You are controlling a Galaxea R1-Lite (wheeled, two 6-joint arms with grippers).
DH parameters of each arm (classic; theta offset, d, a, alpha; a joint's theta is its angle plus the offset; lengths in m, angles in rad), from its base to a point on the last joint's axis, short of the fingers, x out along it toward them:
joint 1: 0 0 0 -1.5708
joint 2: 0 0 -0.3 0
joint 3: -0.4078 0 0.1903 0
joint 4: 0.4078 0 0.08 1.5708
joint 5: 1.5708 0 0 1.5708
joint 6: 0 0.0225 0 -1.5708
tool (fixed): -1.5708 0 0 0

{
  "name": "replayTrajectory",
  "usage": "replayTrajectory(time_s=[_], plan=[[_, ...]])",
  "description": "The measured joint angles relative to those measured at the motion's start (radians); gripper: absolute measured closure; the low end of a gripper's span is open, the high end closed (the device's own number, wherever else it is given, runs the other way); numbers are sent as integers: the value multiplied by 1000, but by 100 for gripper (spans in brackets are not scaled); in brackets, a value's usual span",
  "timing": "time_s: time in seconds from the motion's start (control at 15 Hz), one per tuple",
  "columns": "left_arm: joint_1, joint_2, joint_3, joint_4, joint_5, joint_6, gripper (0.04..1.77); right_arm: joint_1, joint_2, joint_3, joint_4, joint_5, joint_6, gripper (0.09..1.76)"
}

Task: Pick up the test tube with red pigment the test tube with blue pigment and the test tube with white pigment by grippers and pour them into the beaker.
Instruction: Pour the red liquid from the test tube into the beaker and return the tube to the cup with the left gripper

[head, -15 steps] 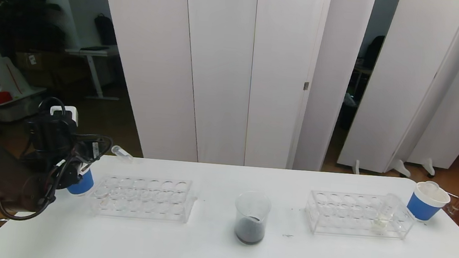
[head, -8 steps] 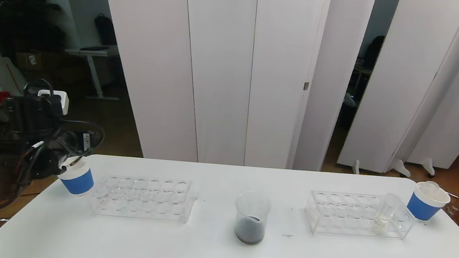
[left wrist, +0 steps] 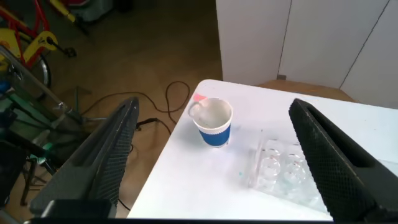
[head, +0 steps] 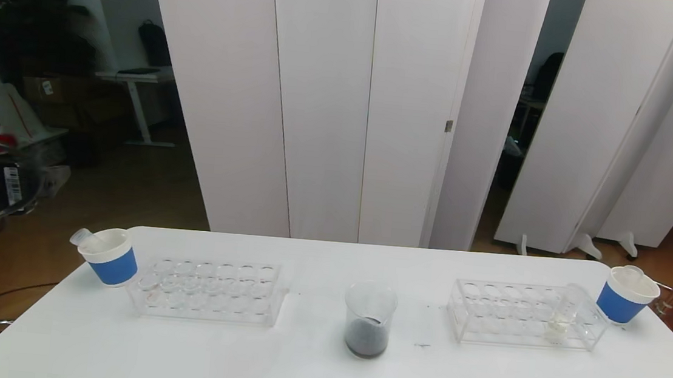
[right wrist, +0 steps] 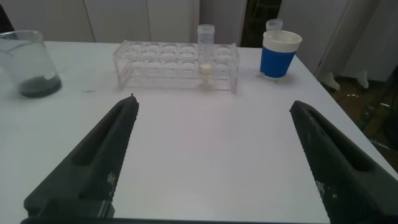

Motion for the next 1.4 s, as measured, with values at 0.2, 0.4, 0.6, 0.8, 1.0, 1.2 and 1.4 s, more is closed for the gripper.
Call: replayTrajectory(time_s=[0.2,0.4,0.6,0.8,1.0,1.2,1.4], plan=[[-5,-281,90,173,-46,22,9,0,0,0,0,0,0,10],[-10,-551,154,362,-65,31,9,0,0,0,0,0,0,10],[-45,-789,207,504,-68,46,9,0,0,0,0,0,0,10],[-97,-987,263,590,-76,57,9,0,0,0,0,0,0,10],[-102,-1156,421,603,-106,56,9,0,0,0,0,0,0,10],[-101,-1224,595,455,-144,-1,9,0,0,0,0,0,0,10],[-101,-1246,714,277,-203,-33,9,0,0,0,0,0,0,10]])
